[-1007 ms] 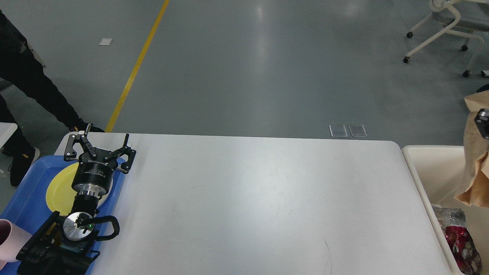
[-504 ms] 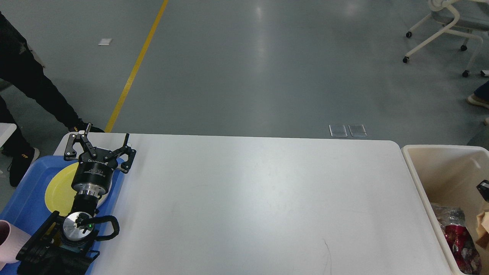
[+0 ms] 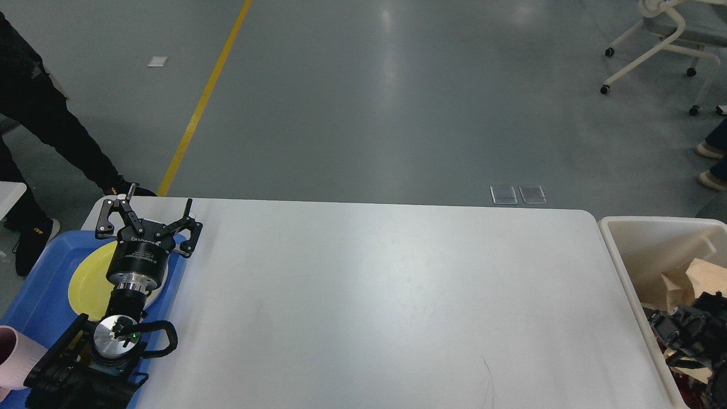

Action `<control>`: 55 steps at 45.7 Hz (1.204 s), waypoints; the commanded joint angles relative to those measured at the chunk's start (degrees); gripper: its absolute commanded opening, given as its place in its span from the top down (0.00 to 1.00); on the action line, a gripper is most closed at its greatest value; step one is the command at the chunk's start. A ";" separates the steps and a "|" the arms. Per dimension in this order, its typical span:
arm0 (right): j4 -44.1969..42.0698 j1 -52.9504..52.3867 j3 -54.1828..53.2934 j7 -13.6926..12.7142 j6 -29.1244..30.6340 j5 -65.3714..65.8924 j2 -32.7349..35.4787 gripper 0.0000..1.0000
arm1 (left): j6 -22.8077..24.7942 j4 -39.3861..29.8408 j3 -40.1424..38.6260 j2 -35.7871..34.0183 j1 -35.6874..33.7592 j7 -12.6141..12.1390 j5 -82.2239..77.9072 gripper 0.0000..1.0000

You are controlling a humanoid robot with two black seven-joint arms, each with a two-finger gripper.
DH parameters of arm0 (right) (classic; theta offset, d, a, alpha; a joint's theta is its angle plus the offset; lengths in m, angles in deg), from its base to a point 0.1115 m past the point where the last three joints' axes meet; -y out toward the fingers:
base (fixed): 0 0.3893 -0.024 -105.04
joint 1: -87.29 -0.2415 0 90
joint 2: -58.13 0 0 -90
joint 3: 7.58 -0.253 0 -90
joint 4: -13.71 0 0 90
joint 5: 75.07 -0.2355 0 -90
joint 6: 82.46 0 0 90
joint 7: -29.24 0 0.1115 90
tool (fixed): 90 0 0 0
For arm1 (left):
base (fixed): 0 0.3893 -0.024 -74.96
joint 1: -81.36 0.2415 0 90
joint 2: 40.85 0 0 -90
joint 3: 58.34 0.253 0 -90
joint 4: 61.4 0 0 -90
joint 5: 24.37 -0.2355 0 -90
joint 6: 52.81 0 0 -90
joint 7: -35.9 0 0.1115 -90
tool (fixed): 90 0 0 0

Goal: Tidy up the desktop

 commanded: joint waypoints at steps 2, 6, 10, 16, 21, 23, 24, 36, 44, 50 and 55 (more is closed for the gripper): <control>-0.08 0.16 -0.01 -0.12 -2.32 0.02 0.24 0.61 | 0.00 0.01 0.00 -0.02 0.00 0.00 0.00 0.04; 0.35 -0.28 -0.36 -0.12 -4.96 0.02 0.41 0.11 | 0.00 -0.07 0.00 -0.02 0.00 0.00 0.00 0.04; 0.71 -0.46 -0.45 -0.12 -5.23 -0.06 0.59 0.00 | 0.00 0.01 0.00 -0.02 0.00 0.00 0.00 0.04; 0.88 -0.63 -0.63 -0.21 -5.23 -0.06 0.59 0.00 | 0.00 0.02 0.00 -0.02 0.00 0.00 0.00 0.04; 0.80 -0.90 -1.07 -0.21 -5.23 -0.15 0.59 0.00 | 0.00 -0.07 0.00 -0.02 0.00 0.00 0.00 0.04; 0.80 -1.07 -1.59 -0.21 -5.14 -0.24 0.76 0.00 | 0.00 0.02 0.00 -0.02 0.00 0.00 0.00 0.04; 0.71 -1.07 -2.03 -0.21 -5.14 -0.24 0.85 0.00 | 0.00 0.02 0.00 -0.02 0.00 0.00 0.00 0.04; 0.80 -3.53 -9.76 -0.03 -4.88 -0.24 3.49 0.00 | 0.00 0.02 0.00 -0.02 0.00 0.00 0.00 0.04; 1.24 -8.01 -20.64 -0.03 -4.79 -0.33 7.88 0.00 | 0.00 0.02 0.00 -0.02 0.00 0.00 0.00 0.04; 1.67 -9.60 -34.18 0.06 -4.79 -0.33 11.04 0.00 | 0.00 0.02 0.00 -0.02 0.00 0.00 0.00 0.04; 3.95 -12.75 -40.96 0.23 -4.61 -0.07 12.36 0.00 | 0.00 -0.07 0.00 -0.02 0.00 0.09 0.00 0.04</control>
